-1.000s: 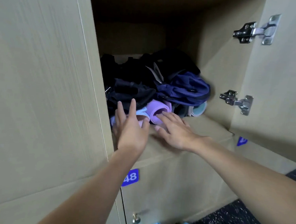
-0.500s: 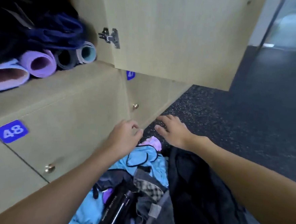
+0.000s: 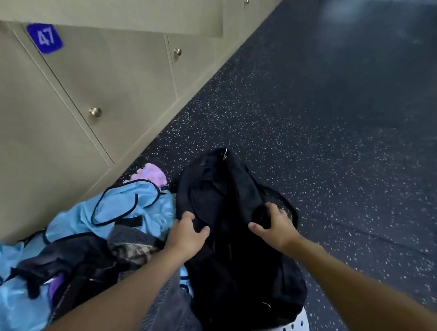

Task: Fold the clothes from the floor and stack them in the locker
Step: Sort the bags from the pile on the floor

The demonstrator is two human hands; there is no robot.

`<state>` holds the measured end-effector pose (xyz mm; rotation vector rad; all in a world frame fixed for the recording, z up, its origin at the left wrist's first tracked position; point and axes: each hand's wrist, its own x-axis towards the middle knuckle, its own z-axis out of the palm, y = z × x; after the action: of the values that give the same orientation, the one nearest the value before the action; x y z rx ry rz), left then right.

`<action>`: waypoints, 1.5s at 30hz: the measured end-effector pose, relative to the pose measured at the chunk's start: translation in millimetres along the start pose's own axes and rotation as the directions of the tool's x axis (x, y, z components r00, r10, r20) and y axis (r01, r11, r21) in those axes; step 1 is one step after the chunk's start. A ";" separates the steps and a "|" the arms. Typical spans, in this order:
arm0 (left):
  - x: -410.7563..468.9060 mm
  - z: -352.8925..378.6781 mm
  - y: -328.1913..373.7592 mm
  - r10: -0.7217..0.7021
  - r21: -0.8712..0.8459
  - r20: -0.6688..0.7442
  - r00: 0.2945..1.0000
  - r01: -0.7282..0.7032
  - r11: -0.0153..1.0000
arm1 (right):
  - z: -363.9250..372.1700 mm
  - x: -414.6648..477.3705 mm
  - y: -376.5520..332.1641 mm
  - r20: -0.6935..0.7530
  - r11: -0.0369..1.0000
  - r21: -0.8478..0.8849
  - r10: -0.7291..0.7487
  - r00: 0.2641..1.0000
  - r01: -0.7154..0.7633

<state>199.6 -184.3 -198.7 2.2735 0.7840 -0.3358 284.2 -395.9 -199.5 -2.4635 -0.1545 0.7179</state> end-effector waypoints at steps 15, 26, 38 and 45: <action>26.7 16.0 -11.0 -0.102 -0.120 -0.167 0.981 0.083 0.989 | 27.3 18.7 8.8 -0.154 0.986 0.154 -0.038 0.987 0.062; -40.0 -39.3 2.0 0.095 -0.220 -0.352 0.931 -0.181 0.959 | 5.3 -29.9 -59.0 -0.355 0.905 0.127 -0.340 0.871 0.405; -128.3 -151.7 -121.5 -0.369 -0.682 -0.253 0.894 0.105 0.723 | 105.6 -141.3 -189.8 0.072 0.686 0.084 -0.728 0.682 0.723; -134.3 -134.8 -156.4 -0.347 -0.524 -0.276 0.896 0.162 0.836 | 161.5 -168.1 -201.4 0.344 0.798 0.173 -0.598 0.724 0.577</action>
<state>-0.6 -60.7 -126.0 1.7586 1.2218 0.1657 65.6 -192.4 -124.3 -1.9990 -1.0109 0.8760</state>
